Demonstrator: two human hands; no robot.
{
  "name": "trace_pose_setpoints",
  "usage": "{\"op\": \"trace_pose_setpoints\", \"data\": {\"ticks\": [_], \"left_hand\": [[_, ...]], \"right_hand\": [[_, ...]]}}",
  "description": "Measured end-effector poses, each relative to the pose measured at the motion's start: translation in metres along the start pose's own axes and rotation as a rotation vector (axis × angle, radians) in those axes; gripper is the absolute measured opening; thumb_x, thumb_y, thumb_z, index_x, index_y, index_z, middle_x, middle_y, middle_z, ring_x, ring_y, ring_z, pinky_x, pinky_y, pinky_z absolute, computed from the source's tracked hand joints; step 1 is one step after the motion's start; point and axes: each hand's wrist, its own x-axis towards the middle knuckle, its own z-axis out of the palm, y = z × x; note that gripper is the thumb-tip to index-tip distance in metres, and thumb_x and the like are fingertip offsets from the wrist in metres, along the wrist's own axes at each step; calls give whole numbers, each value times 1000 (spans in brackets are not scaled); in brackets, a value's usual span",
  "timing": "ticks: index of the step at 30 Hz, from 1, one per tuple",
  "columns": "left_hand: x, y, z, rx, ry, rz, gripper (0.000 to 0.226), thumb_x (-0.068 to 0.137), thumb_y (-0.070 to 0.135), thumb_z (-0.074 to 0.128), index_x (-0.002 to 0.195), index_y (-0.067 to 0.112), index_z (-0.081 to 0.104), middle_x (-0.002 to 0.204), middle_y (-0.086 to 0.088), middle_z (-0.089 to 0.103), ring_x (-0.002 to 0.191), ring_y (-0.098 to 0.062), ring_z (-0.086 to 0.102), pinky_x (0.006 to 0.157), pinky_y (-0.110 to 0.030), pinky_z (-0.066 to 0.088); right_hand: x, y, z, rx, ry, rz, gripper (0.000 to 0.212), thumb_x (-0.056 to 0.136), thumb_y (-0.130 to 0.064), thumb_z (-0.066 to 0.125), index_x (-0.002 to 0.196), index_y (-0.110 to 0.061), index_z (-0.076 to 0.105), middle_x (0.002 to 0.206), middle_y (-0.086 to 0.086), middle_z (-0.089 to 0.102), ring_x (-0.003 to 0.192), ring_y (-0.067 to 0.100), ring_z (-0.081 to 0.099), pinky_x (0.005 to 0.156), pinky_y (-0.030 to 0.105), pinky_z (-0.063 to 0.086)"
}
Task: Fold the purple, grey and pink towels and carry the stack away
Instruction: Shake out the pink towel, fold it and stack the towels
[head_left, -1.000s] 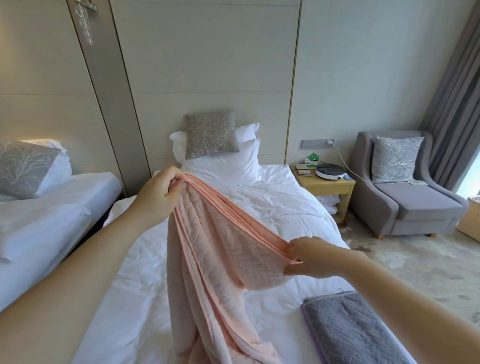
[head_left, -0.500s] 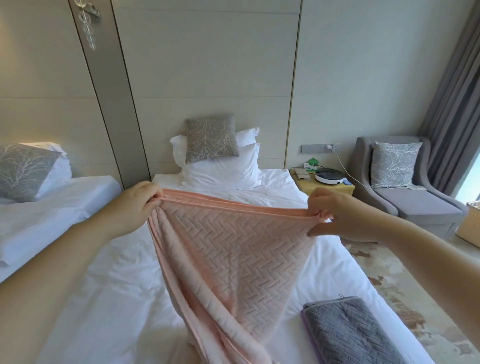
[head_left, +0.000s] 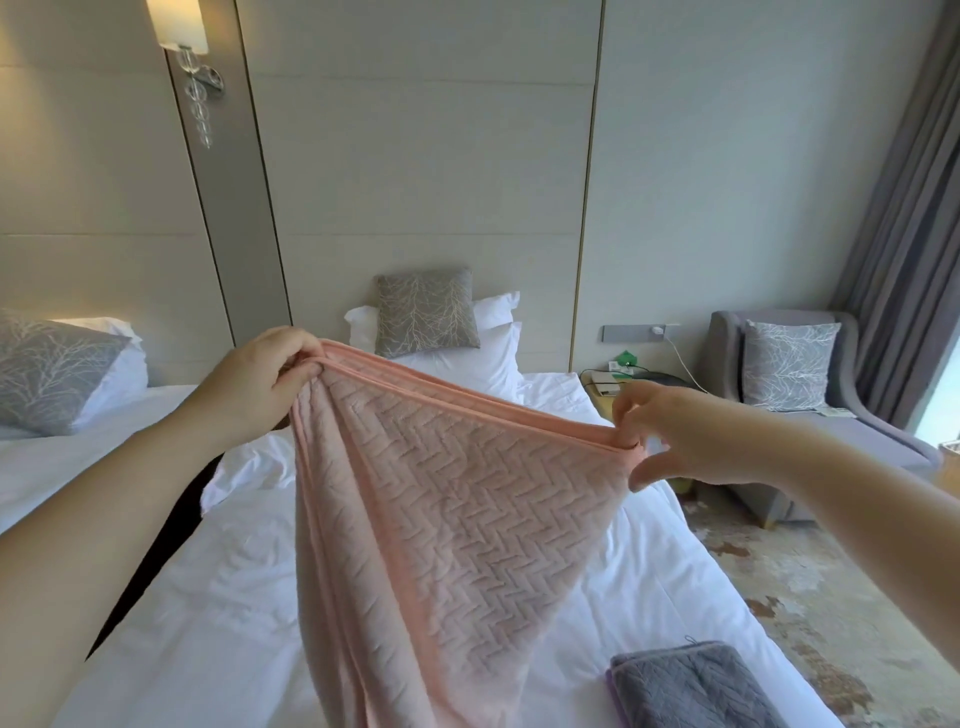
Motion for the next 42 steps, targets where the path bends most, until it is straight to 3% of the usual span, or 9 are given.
{"op": "trace_pose_setpoints", "data": {"ticks": [5,9,14,17,23,28,32,37,42], "left_hand": [[11,-2,-7,-62,5,-18,11,90,0,56,96,8,62,97,-6,62,90,-26,59,83,-31,41],[17,-12,-19,-118,60,-76,14,91,7,58,93,21,59,91,-4,65,82,-19,60,75,-16,40],[32,-15,-31,-276,84,-88,18,92,4,56,90,22,57,87,-3,63,72,3,58,75,-13,42],[36,-20,-29,-273,37,-94,26,92,5,56,84,30,57,86,2,64,78,-7,60,78,-19,43],[40,-45,12,-149,-120,-161,22,93,11,55,106,28,50,91,3,67,78,-20,61,78,-38,47],[59,-73,61,104,-190,-343,15,96,29,49,103,34,61,100,10,65,91,-18,58,77,-31,44],[93,-95,94,73,-148,-417,15,97,23,47,97,24,62,95,-3,68,80,-22,59,62,-28,37],[155,-125,122,-128,-42,-539,18,100,17,39,101,13,57,101,-14,67,83,-30,68,79,-40,53],[217,-144,124,-84,164,-497,21,100,15,38,113,9,53,112,-15,60,89,-27,51,72,-32,36]], "right_hand": [[3,-6,-4,-38,30,-35,22,83,-43,67,79,-21,64,108,-15,36,84,16,53,80,34,43],[7,8,-29,179,268,6,13,86,-32,63,84,-23,71,114,-15,40,102,10,50,91,24,36],[26,18,-48,536,453,119,6,84,-26,68,87,-22,70,100,-8,66,81,6,59,75,7,41],[39,22,-47,752,504,192,7,78,-23,75,83,-19,73,85,6,71,76,15,57,77,28,45],[81,32,-21,758,438,209,24,76,-11,77,88,-20,57,74,5,66,62,16,51,63,29,42],[141,51,11,351,316,321,15,84,-27,68,98,-25,66,95,-3,67,82,15,60,77,30,50],[196,62,21,429,311,427,9,87,-23,61,93,-20,66,94,1,68,73,19,67,71,36,56],[269,79,16,874,431,490,7,86,-4,62,85,-10,58,96,16,65,76,33,71,80,45,57],[323,99,-6,804,640,386,12,86,-8,60,84,-20,57,87,0,64,76,15,66,70,28,55]]}}
